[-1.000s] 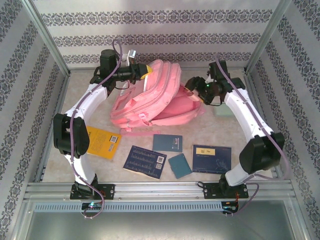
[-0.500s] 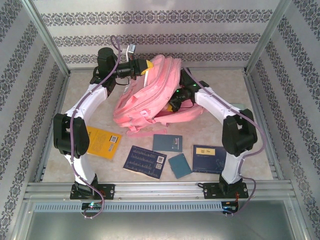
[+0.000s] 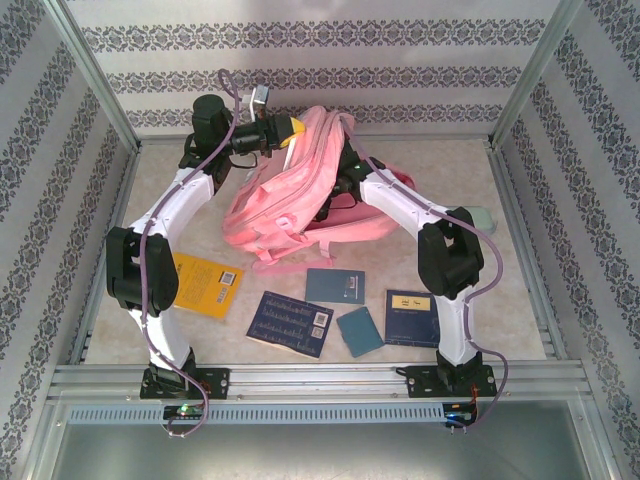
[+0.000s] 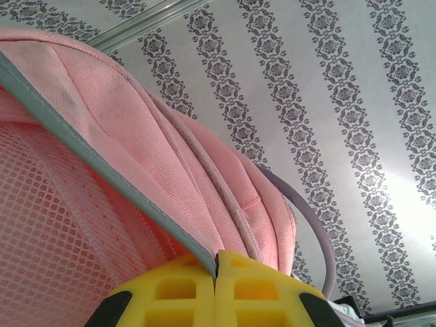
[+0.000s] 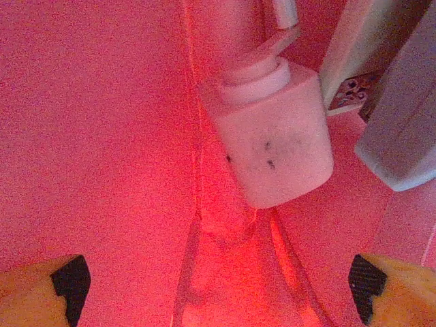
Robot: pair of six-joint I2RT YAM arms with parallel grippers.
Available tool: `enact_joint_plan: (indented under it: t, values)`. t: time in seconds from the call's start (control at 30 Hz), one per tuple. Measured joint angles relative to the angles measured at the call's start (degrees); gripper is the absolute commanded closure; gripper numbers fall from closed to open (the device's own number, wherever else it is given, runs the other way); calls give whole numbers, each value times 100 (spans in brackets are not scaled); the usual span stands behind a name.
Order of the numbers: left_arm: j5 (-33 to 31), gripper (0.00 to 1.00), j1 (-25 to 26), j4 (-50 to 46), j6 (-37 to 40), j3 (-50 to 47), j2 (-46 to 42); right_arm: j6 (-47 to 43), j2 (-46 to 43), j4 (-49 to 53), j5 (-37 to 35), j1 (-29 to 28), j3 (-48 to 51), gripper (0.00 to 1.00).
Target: Pack the student bag
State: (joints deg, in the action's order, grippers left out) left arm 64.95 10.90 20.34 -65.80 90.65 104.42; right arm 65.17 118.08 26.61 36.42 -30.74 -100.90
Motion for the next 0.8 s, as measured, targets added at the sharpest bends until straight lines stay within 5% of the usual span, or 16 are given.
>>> enact_joint_plan:
  t: [0.4,0.8]
  values:
    - [-422,100,-125,-1766,1281,11,-203,-1252,-977,1523,-988,227,131,2]
    - [-645,100,-111,-2229,1458,11,-205,-1674,-2308,2345,-2579,833,892,2]
